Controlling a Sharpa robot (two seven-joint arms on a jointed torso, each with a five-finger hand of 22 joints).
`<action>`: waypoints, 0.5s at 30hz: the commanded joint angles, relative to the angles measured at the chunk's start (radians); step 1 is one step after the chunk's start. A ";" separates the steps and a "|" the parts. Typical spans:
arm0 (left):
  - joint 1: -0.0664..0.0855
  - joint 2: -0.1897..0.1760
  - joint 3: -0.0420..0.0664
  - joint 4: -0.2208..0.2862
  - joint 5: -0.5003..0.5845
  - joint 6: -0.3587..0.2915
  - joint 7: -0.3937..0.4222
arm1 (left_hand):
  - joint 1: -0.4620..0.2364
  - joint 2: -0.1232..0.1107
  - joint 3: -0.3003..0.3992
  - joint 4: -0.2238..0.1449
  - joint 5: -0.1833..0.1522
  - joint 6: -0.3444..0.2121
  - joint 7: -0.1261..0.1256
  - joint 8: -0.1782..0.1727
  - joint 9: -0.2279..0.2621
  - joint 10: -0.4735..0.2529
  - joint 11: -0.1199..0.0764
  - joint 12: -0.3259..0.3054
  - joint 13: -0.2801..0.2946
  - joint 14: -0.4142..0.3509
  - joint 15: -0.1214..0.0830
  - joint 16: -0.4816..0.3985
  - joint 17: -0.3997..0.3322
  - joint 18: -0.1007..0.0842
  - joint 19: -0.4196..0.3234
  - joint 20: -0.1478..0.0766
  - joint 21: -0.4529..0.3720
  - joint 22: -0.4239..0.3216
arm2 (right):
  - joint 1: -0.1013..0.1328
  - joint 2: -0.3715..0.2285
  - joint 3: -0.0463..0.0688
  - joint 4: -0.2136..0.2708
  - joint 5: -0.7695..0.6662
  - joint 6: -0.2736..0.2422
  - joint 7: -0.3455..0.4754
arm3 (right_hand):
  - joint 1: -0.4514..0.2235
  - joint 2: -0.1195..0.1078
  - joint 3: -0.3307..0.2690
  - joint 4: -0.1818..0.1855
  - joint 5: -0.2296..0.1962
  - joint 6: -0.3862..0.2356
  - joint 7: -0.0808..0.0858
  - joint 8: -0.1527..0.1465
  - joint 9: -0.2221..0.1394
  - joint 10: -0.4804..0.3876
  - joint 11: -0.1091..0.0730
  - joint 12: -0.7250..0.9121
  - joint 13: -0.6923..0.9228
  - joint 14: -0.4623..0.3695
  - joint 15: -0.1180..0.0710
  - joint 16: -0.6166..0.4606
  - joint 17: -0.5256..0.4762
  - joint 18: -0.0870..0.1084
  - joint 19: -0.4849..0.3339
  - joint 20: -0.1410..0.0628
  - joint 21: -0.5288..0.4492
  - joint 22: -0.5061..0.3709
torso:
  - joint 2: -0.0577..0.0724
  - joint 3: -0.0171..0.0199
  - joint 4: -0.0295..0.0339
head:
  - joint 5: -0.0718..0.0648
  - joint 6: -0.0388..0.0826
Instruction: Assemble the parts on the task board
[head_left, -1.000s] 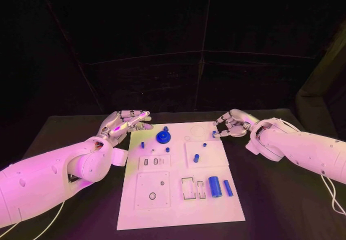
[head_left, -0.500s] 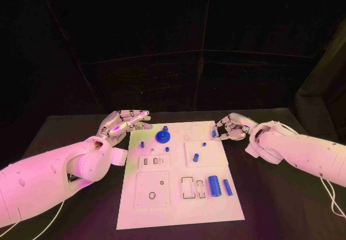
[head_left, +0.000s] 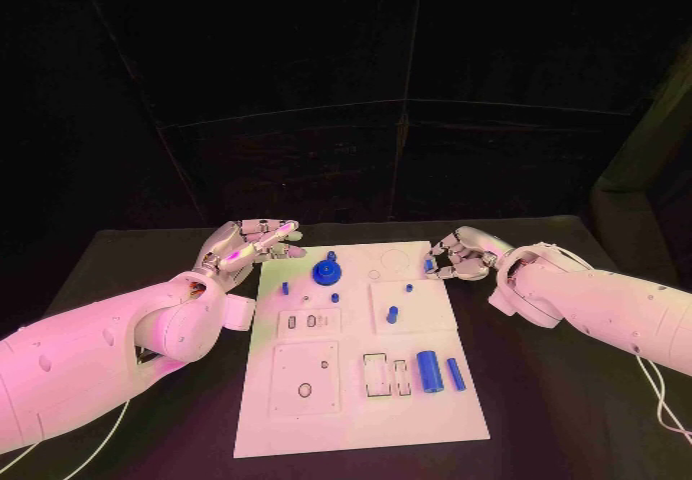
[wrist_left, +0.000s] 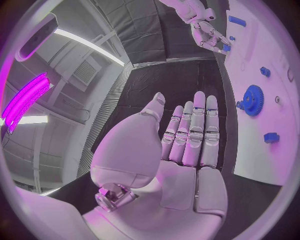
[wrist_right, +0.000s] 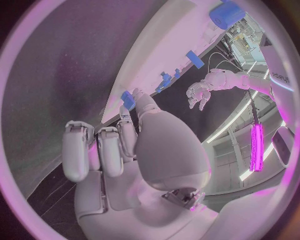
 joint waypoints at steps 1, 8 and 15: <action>0.001 0.001 0.001 0.001 -0.003 0.012 0.010 | 0.001 0.012 0.001 -0.005 -0.003 0.006 -0.002 -0.007 0.000 0.007 0.000 -0.007 -0.001 0.004 0.002 -0.004 0.001 0.016 0.006 -0.002 -0.003 -0.001 | 0.001 0.004 0.000 -0.003 -0.005 0.010 0.011 | -0.001 0.011 0.005 0.000 -0.004 0.008 -0.002 0.005 0.000 0.007 0.001 0.006 0.058 0.078 -0.004 0.005 0.149 -0.015 0.007 -0.004 0.001 0.040 | 0.000 0.0002 0.0000 | -0.001 0.000; 0.001 0.001 0.001 0.000 -0.003 0.013 0.008 | 0.001 0.012 0.001 -0.005 -0.003 0.006 -0.002 -0.007 0.000 0.007 0.000 -0.007 -0.001 0.004 0.002 -0.004 0.001 0.016 0.006 -0.002 -0.003 -0.001 | 0.000 0.011 0.000 -0.009 -0.004 0.009 0.013 | 0.001 0.028 0.031 -0.006 -0.026 0.038 -0.012 0.013 0.002 0.015 -0.006 0.017 0.067 0.081 -0.010 0.009 0.158 -0.017 0.011 -0.008 0.006 0.049 | -0.001 0.0002 0.0002 | -0.001 -0.001; 0.001 0.000 0.001 0.000 -0.003 0.013 0.007 | 0.001 0.012 0.001 -0.005 -0.003 0.006 -0.002 -0.007 0.000 0.007 0.000 -0.007 -0.001 0.004 0.002 -0.004 0.001 0.016 0.006 -0.002 -0.003 -0.001 | 0.000 0.011 0.000 -0.009 0.013 -0.023 0.029 | 0.011 0.059 0.084 -0.025 -0.070 0.134 -0.050 0.060 0.016 0.028 -0.037 0.033 0.081 0.083 -0.033 0.012 0.167 -0.020 0.018 -0.027 0.013 0.065 | 0.000 0.0003 -0.0011 | -0.001 -0.003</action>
